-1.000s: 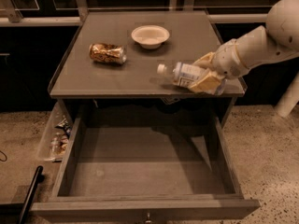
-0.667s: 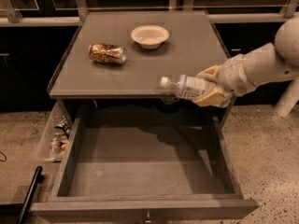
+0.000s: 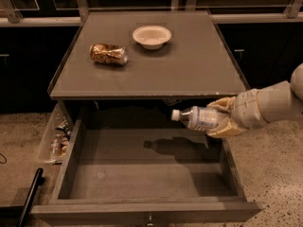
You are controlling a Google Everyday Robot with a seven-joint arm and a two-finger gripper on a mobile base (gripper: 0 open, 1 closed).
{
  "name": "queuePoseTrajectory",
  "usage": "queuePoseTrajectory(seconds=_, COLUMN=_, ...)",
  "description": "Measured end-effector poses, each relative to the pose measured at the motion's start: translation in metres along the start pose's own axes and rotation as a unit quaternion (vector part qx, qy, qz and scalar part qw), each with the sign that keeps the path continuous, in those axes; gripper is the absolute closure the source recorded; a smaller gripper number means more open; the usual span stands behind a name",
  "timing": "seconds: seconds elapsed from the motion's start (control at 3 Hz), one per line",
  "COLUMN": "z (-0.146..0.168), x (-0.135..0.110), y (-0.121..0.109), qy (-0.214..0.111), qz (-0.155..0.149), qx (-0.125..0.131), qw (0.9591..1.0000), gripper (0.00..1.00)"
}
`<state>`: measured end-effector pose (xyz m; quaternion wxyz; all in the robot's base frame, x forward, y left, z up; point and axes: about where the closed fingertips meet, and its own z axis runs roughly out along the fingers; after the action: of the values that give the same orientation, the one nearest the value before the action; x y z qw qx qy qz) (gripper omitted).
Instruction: Place blue plastic bottle into top drawer
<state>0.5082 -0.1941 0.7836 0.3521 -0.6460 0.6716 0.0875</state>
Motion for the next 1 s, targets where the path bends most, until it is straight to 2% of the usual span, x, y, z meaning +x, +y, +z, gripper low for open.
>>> queuePoseTrajectory(seconds=0.33, z=0.036, x=0.023, y=0.041, qy=0.018, qz=-0.006, qx=-0.006, qw=0.9998, gripper=1.00)
queuePoseTrajectory(seconds=0.67, z=0.038, x=0.023, y=0.041, qy=0.018, qz=-0.006, qx=-0.007, qw=0.9998, gripper=1.00)
queuePoseTrajectory(seconds=1.0, z=0.049, x=0.026, y=0.033, qy=0.012, qz=0.007, qx=0.000, qw=0.9999, gripper=1.00)
